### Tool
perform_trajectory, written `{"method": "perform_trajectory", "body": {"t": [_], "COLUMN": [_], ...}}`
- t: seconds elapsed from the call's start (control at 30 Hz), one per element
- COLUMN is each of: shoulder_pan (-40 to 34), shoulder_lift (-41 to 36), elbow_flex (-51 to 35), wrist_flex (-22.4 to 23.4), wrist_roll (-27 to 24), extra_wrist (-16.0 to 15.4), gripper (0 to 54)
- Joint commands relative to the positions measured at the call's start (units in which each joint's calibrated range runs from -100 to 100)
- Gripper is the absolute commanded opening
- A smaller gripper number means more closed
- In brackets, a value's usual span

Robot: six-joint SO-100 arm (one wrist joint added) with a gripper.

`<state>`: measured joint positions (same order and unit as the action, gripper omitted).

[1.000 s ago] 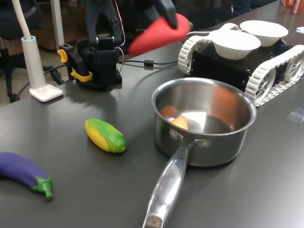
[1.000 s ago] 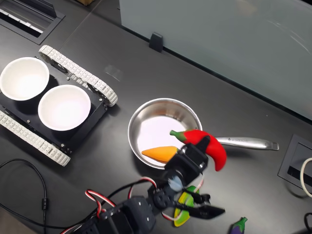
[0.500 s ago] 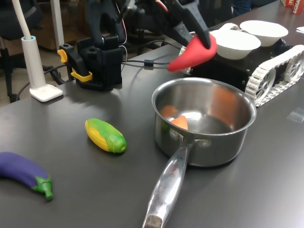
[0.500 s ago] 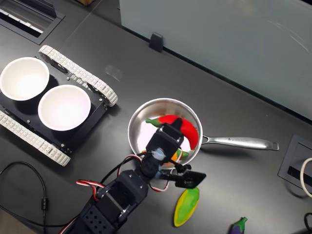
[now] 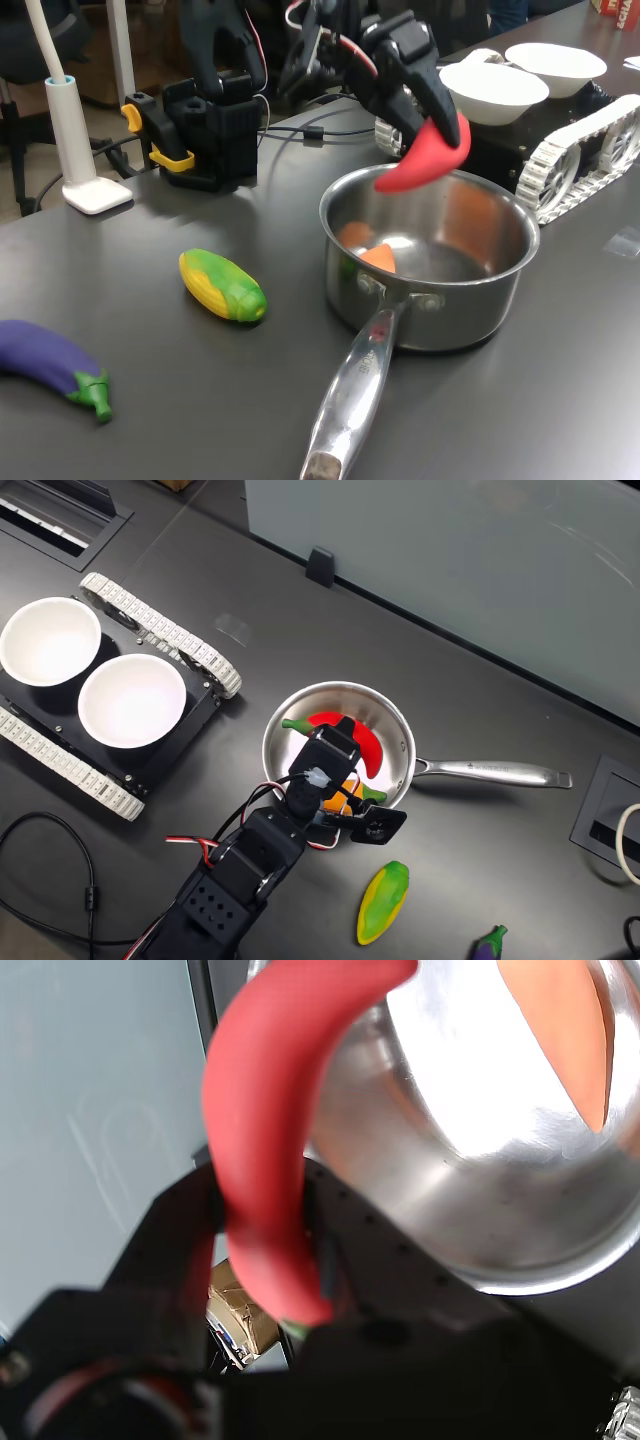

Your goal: Pick up the chilli and place them in the pan

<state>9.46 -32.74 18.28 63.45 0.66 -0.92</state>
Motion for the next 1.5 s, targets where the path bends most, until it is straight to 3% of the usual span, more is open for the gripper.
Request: {"method": "perform_trajectory", "body": {"t": [0.0,0.23,0.4,0.47,0.57,0.63,0.9,1.2,1.47], "shoulder_pan": [-1.1,-2.5,-2.5,-2.4,-2.5,-2.5,-3.6,-3.4,-2.0], "shoulder_lift": [-0.6,-1.9,-1.4,-1.3,-1.6,-2.1,-4.3,-8.4,-16.0], "elbow_flex": [1.6,8.7,9.3,9.5,9.6,9.6,9.5,8.6,10.0], "wrist_flex": [-5.6,-9.9,-10.3,-9.9,-8.9,-8.1,-5.8,-4.9,-4.9], "wrist_roll": [-0.3,0.4,0.8,0.9,1.1,1.0,1.5,2.5,1.8], "extra_wrist": [0.4,0.7,0.9,0.9,0.9,0.9,0.9,0.8,0.9], "gripper": [0.0,0.0,0.0,3.5,14.8,19.5,30.3,34.3,32.2]}}
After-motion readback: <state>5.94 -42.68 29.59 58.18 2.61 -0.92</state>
